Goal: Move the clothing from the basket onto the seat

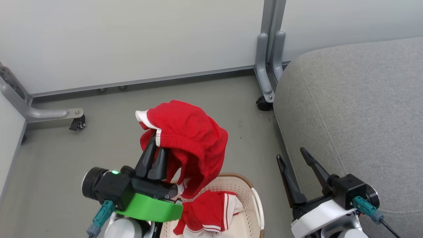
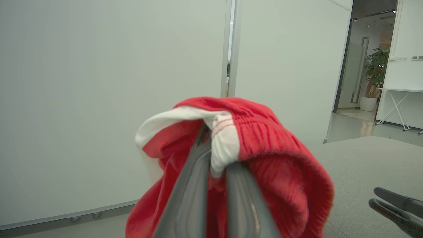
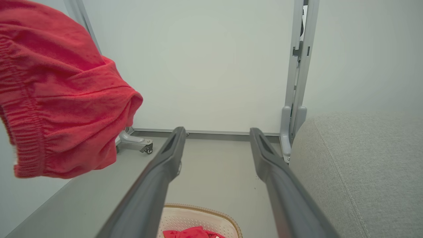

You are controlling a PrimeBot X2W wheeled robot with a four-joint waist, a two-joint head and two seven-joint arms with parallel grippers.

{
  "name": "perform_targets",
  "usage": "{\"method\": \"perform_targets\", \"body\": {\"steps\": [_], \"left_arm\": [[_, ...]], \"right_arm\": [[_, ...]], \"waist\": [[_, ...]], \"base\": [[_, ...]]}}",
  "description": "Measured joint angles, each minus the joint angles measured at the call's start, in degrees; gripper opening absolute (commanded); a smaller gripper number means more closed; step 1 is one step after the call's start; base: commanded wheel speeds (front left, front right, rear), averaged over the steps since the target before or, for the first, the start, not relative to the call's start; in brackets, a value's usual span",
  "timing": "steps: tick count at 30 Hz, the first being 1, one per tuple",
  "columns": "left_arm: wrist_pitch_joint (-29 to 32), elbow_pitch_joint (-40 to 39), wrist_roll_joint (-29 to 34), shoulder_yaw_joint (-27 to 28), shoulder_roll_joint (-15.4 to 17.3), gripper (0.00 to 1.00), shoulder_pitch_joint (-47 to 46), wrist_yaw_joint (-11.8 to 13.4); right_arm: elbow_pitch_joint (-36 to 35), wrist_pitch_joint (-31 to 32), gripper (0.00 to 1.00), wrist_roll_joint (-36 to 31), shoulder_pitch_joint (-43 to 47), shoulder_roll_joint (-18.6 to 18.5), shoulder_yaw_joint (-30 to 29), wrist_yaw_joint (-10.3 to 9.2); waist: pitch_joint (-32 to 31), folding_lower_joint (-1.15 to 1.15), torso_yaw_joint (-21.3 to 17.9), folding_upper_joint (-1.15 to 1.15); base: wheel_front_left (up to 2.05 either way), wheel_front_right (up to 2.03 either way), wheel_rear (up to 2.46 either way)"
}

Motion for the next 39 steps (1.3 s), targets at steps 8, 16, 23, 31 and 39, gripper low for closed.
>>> {"method": "perform_targets", "body": {"steps": [8,16,23,31,39], "left_arm": [[0.0,0.52,0.05,0.15,-0.46,0.0,1.24,-0.43],[0.0,0.67,0.05,0.41,-0.63,0.0,1.53,-0.57],[0.0,0.76,0.3,0.34,-0.74,0.0,1.52,-0.89],[0.0,1.25,0.47,-0.25,-0.81,0.0,1.25,-1.01],[0.0,2.31,0.68,-1.71,-0.86,0.0,0.16,-1.0]], "right_arm": [[-0.45,0.58,1.0,0.3,0.81,0.02,0.46,0.0],[-0.6,0.75,1.0,0.52,0.81,0.04,1.19,0.0],[-0.85,1.25,1.0,3.27,-0.62,-0.9,9.06,0.0],[1.0,-0.16,1.0,9.02,-8.49,-0.67,23.06,0.0],[8.72,-2.55,1.0,7.88,-16.02,0.49,25.44,0.0]], "waist": [[-1.15,0.0,0.0,0.0],[-1.19,0.0,0.21,0.0],[-0.87,0.0,0.47,0.0],[-0.28,0.0,1.38,0.0],[0.15,0.0,2.7,0.0]], "base": [[0.0,0.0,0.0],[0.0,0.0,0.0],[0.0,0.0,0.0],[0.0,0.0,0.0],[0.0,0.0,0.0]]}}
